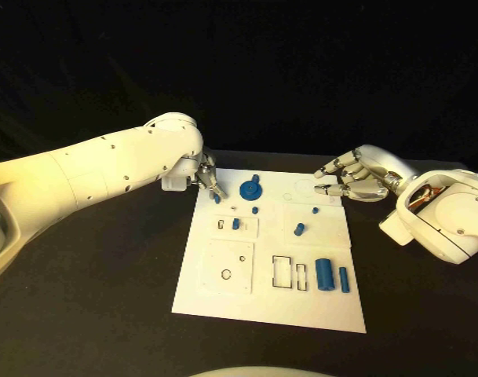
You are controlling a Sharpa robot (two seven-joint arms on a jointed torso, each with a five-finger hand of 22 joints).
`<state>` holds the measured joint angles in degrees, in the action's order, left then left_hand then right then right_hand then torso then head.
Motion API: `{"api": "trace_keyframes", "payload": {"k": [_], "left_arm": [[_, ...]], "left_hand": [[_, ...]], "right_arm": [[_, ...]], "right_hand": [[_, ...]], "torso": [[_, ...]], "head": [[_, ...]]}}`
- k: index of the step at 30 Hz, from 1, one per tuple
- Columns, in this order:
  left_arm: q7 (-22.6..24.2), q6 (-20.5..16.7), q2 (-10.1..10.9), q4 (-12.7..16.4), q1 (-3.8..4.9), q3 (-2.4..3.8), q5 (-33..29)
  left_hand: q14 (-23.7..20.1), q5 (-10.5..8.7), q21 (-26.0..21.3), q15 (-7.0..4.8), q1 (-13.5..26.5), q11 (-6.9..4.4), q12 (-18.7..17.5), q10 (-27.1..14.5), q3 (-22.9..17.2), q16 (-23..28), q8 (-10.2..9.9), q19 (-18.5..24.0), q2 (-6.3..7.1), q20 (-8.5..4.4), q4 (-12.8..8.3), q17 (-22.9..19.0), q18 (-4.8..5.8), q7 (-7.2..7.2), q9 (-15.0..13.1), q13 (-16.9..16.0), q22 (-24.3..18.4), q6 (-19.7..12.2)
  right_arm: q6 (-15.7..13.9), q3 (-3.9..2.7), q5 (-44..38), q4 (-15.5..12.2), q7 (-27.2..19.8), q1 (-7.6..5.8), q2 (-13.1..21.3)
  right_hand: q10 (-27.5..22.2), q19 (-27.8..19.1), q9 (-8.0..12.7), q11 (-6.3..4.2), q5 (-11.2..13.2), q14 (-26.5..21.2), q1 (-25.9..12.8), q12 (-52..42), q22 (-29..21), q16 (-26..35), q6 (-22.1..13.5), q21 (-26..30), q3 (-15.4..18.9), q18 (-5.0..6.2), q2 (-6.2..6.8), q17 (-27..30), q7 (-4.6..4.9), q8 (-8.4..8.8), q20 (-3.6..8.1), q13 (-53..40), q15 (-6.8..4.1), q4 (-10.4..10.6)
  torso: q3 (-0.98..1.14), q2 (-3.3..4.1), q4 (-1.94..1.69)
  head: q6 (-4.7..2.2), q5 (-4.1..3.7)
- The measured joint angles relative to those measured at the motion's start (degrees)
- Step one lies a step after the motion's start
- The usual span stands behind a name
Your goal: Assemble the parts on the task board
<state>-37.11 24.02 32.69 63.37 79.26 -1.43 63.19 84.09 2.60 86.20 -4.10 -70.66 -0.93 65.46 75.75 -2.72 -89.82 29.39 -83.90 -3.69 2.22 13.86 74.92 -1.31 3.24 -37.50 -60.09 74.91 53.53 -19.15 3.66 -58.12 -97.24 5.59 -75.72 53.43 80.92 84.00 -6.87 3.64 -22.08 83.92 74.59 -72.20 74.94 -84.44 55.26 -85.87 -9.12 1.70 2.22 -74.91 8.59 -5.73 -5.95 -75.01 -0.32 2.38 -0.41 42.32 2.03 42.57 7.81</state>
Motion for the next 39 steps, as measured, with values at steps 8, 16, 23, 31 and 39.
{"api": "trace_keyframes", "payload": {"k": [8,16,23,31,39], "left_arm": [[0.1,-0.11,-0.04,-0.09,0.0,0.01,-0.86],[0.32,-0.61,0.46,0.19,-0.11,0.0,-1.99],[0.4,-1.81,3.49,2.97,-0.39,-0.04,-3.57],[0.87,-6.12,9.35,11.19,-0.43,-0.04,-6.36],[2.92,-11.74,13.95,18.75,-1.96,-0.1,-8.12]], "left_hand": [[0.08,-0.19,0.0,-0.5,-6.66,-0.31,-0.13,-0.32,-4.64,0.0,-0.4,-0.12,-1.43,-0.31,-4.9,0.0,-0.01,-0.7,0.24,0.41,0.03,-1.16],[0.08,0.0,0.0,-0.5,-8.64,-0.29,-0.72,-0.34,-7.31,0.0,-0.27,0.06,-1.58,-0.48,-4.91,-0.01,-0.01,-0.31,0.27,0.86,0.03,-1.58],[0.08,0.0,0.0,-0.5,-8.64,-0.21,-1.01,-0.42,-8.27,0.0,-0.26,0.06,-1.58,-0.48,-3.96,-0.01,-0.01,-0.22,0.27,1.22,0.02,-1.67],[0.08,0.0,0.0,-0.5,-7.47,-0.62,-1.01,0.0,-10.43,0.0,0.73,0.06,0.37,-0.48,-3.43,-0.01,-0.01,-0.22,0.22,1.25,0.02,-1.66],[0.08,-0.01,0.27,-0.5,-7.25,-0.82,-1.01,0.21,-12.17,0.0,0.74,-0.15,1.77,-0.69,-3.77,-0.02,0.0,-0.23,0.2,1.22,0.01,-1.63]], "right_arm": [[0.03,0.0,0.01,0.05,-0.02,0.0,-0.06],[0.07,0.0,0.02,0.1,-0.03,0.0,-0.14],[0.14,0.0,0.06,0.22,-0.04,0.01,-0.15],[0.22,0.01,0.19,0.52,-0.04,0.01,-0.13],[0.31,0.03,0.33,0.71,-0.04,0.03,-0.23]], "right_hand": [[0.0,0.0,0.0,0.0,0.0,0.0,0.0,0.0,-0.01,0.0,0.0,0.0,0.0,0.0,0.0,0.01,0.0,0.0,0.0,0.0,0.0,0.0],[0.0,0.0,0.0,0.0,0.0,0.0,0.0,0.0,-0.01,0.0,0.0,0.0,0.01,0.0,0.0,-0.01,0.0,0.0,0.0,0.0,0.0,0.0],[-0.21,0.0,0.0,-0.21,0.0,0.0,0.0,0.0,-0.02,0.0,0.0,0.0,0.01,0.0,0.0,-0.04,0.0,0.0,0.0,0.0,0.0,0.0],[-0.21,0.0,0.0,-0.21,0.0,0.0,0.0,0.0,-0.02,0.0,0.0,0.0,0.01,0.0,0.0,-0.03,0.0,0.0,0.0,0.0,0.0,0.0],[-0.21,0.0,0.0,-0.21,0.0,0.0,0.0,0.0,-0.02,0.0,0.0,-0.01,0.01,0.0,0.0,-0.03,0.0,0.0,0.0,0.0,0.0,0.0]], "torso": [[0.01,0.0,0.03],[0.0,-0.01,0.03],[0.02,-0.01,0.06],[0.01,-0.04,0.01],[-0.03,-0.02,-0.02]], "head": [[0.04,0.01],[0.08,0.11],[-0.17,0.14],[-0.16,0.01],[-0.05,0.14]]}}
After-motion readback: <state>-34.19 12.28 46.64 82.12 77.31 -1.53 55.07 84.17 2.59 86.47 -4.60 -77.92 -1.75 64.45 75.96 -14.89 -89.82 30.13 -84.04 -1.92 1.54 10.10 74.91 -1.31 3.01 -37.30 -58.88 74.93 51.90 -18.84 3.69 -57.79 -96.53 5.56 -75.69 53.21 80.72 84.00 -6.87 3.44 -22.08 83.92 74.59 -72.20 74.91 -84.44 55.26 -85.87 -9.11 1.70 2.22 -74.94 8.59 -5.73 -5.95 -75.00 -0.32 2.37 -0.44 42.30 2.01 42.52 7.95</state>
